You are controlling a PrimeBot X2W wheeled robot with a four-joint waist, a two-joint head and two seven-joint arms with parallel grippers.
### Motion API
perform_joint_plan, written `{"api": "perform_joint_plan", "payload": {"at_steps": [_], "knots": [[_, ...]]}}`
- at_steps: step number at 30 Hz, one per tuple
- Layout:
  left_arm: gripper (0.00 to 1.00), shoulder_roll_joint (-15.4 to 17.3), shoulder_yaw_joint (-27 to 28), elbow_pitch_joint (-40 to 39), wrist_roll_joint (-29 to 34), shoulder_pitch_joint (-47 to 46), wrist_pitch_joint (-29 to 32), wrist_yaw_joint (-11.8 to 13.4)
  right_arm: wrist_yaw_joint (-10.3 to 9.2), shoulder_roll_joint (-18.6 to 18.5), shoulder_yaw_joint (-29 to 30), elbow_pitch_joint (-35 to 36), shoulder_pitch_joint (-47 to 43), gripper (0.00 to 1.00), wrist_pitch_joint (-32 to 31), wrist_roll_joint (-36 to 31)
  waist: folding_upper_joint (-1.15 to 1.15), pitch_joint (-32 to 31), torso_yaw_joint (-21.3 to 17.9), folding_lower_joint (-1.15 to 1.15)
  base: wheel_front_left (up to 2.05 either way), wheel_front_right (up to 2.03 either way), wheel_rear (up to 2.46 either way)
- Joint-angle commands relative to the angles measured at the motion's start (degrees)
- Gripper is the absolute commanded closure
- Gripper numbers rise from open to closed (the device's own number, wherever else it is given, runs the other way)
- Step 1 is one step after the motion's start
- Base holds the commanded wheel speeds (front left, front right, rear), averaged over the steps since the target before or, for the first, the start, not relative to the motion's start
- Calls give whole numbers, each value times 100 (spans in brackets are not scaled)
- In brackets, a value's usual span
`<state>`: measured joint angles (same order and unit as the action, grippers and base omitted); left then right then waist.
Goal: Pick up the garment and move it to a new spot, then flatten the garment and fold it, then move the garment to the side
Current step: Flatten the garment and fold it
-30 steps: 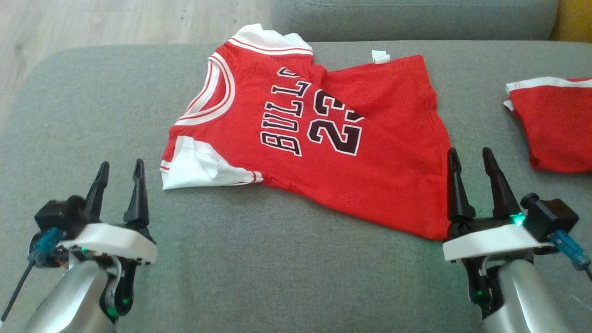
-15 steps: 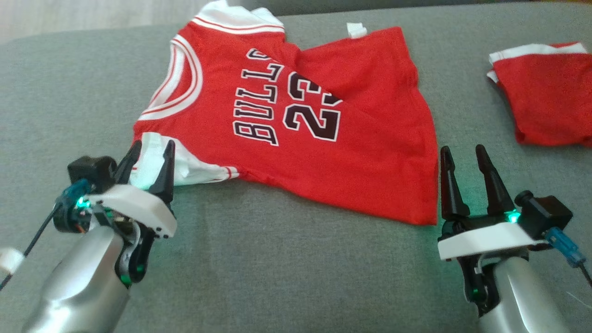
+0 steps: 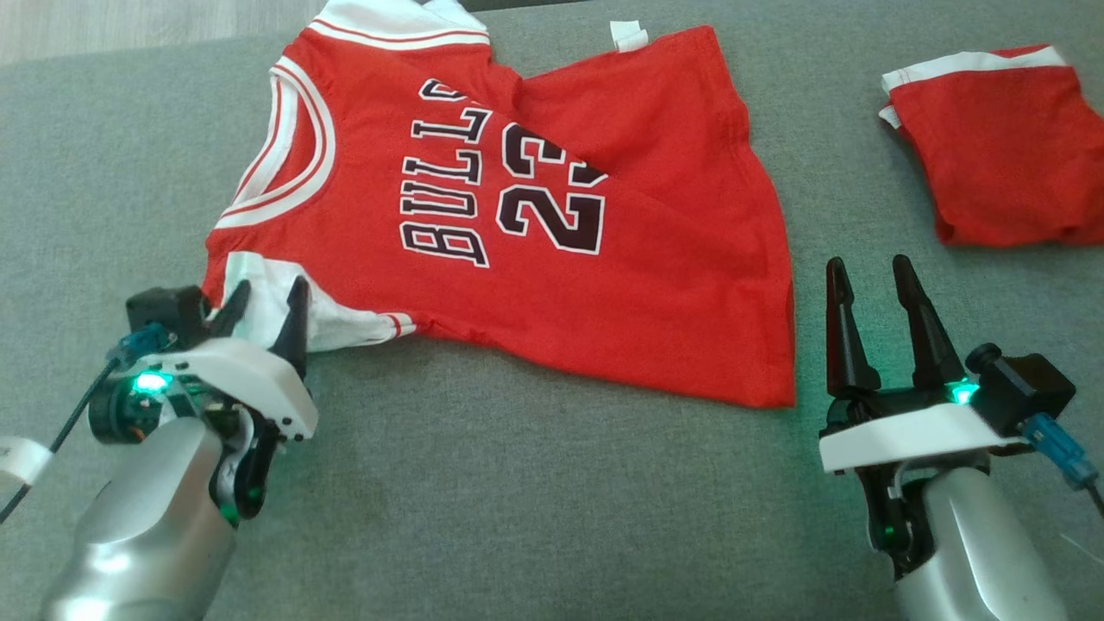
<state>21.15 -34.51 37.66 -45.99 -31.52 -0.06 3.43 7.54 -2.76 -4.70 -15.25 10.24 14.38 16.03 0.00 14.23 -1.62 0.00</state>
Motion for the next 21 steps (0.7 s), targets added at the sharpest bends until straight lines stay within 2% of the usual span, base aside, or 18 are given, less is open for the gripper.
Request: {"api": "perform_joint_plan", "payload": {"at_steps": [1, 2, 12, 21], "knots": [[93, 168, 186, -62, -33, -303, 6, -31, -5, -11, -102, 186, 133, 0, 62, -39, 0, -7, 7, 0, 0, 0, 0], [100, 159, 181, -44, -37, -314, 6, -38, -5, -11, -104, 184, 136, 0, 62, -37, 0, -10, 12, 0, 0, 0, 0], [100, 102, 220, -174, -79, -183, -304, -31, -5, -11, -93, 97, 74, 0, 62, 1, 0, -265, 193, 0, 0, 0, 0], [100, 179, 141, -826, -130, 667, -391, 221, -5, -11, -89, -78, -146, 0, 62, 79, 0, -797, 659, 0, 0, 0, 0]]}}
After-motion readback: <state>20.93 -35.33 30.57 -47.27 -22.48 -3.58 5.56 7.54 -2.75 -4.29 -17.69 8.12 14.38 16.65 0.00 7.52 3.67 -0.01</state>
